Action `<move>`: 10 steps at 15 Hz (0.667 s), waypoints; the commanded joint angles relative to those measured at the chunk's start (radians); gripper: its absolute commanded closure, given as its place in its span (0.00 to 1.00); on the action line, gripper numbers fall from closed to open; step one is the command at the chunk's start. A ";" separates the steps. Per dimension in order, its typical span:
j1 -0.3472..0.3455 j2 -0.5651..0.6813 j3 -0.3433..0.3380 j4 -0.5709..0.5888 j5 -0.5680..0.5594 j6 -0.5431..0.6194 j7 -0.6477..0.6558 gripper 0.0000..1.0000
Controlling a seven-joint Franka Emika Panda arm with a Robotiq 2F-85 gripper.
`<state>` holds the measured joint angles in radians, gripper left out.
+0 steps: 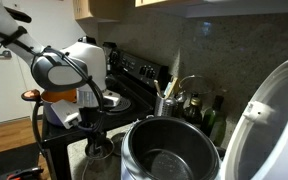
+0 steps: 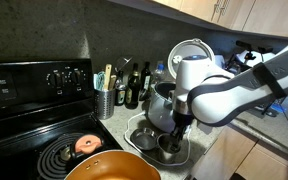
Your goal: Remove the jar from the silver pot and put it inside the rice cooker
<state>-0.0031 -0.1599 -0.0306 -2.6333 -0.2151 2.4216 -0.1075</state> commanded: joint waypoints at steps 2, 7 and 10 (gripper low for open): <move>-0.003 0.000 0.015 0.009 0.001 -0.024 0.013 0.80; 0.003 -0.008 0.016 0.020 0.016 -0.041 0.000 0.80; 0.008 -0.022 0.023 0.044 0.018 -0.070 0.001 0.80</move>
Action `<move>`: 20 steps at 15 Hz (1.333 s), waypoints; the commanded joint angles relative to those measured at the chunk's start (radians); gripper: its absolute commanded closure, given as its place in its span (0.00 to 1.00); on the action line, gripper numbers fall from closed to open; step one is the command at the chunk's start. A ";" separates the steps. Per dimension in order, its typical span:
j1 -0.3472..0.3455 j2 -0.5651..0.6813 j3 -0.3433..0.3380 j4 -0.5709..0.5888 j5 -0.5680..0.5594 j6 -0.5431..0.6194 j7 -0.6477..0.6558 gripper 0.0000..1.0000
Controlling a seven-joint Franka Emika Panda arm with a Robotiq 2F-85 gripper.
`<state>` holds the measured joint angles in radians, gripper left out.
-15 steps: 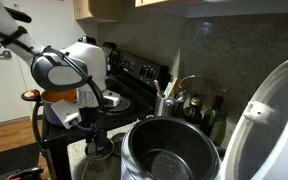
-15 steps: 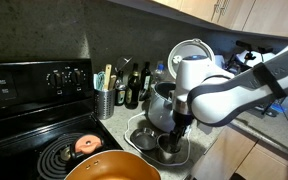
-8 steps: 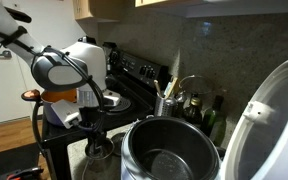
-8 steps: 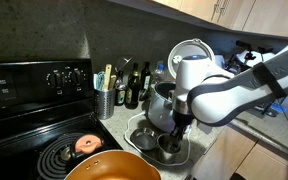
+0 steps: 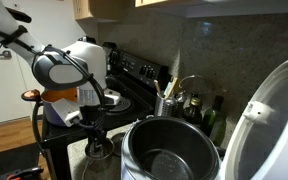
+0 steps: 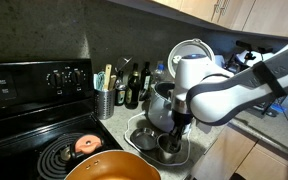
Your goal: Remove the jar from the silver pot and put it inside the rice cooker
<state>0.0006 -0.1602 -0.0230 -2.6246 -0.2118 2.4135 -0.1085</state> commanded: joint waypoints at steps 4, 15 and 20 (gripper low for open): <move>0.018 -0.034 0.026 0.099 0.035 -0.129 -0.011 0.80; 0.037 -0.103 0.058 0.281 0.049 -0.330 0.038 0.80; 0.029 -0.139 0.067 0.353 0.041 -0.392 0.106 0.80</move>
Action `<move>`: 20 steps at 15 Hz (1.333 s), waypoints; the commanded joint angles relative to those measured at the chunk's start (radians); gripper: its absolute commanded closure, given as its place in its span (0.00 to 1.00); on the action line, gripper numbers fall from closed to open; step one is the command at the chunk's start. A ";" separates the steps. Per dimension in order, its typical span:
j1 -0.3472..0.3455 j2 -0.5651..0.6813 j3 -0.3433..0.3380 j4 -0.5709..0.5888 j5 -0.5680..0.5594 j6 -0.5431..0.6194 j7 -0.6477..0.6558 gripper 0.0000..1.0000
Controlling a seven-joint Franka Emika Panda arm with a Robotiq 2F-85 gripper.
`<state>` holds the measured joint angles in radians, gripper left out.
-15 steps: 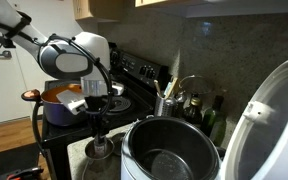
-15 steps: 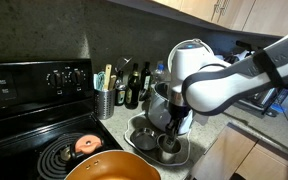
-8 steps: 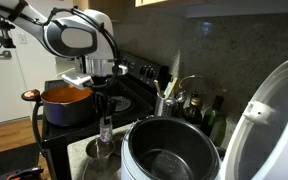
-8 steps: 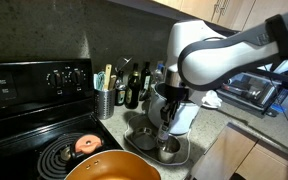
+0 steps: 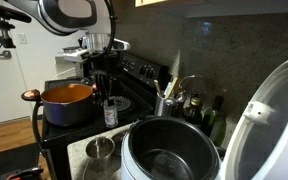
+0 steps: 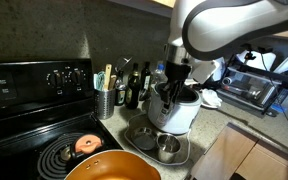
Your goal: Remove the jar from the silver pot and put it inside the rice cooker
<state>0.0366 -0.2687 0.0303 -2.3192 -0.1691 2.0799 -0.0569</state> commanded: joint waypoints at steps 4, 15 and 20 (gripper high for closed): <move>-0.029 -0.057 0.010 0.097 -0.017 -0.081 0.135 0.80; -0.165 -0.079 -0.028 0.104 -0.157 0.024 0.342 0.80; -0.207 -0.035 -0.055 0.097 -0.176 0.126 0.383 0.80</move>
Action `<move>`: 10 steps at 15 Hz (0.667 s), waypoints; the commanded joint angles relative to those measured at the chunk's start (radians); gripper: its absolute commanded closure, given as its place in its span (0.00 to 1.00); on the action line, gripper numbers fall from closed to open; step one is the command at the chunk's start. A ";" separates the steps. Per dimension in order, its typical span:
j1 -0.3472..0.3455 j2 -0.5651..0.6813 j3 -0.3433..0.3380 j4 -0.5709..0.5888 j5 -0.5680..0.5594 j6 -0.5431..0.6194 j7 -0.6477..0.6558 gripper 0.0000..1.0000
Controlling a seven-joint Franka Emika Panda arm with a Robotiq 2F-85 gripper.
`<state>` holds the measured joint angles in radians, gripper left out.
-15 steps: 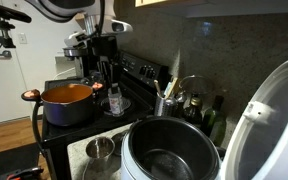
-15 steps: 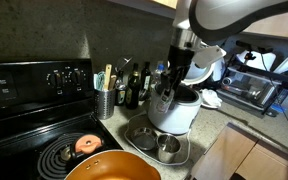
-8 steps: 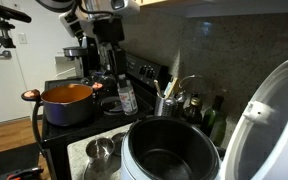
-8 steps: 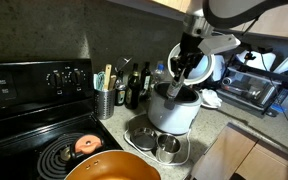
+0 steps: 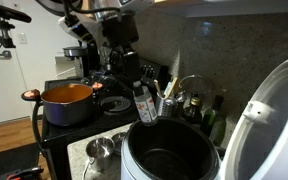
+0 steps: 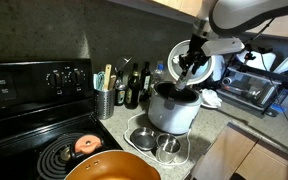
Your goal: Remove the jar from the silver pot and put it inside the rice cooker
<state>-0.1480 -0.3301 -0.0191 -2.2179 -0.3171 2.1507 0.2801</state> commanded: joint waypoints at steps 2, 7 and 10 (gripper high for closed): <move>-0.033 0.057 -0.015 -0.008 -0.027 0.088 0.048 0.80; -0.037 0.175 -0.041 -0.004 -0.018 0.173 0.061 0.80; -0.032 0.239 -0.056 -0.002 -0.016 0.213 0.069 0.80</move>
<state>-0.1816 -0.1388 -0.0642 -2.2256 -0.3189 2.3204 0.3176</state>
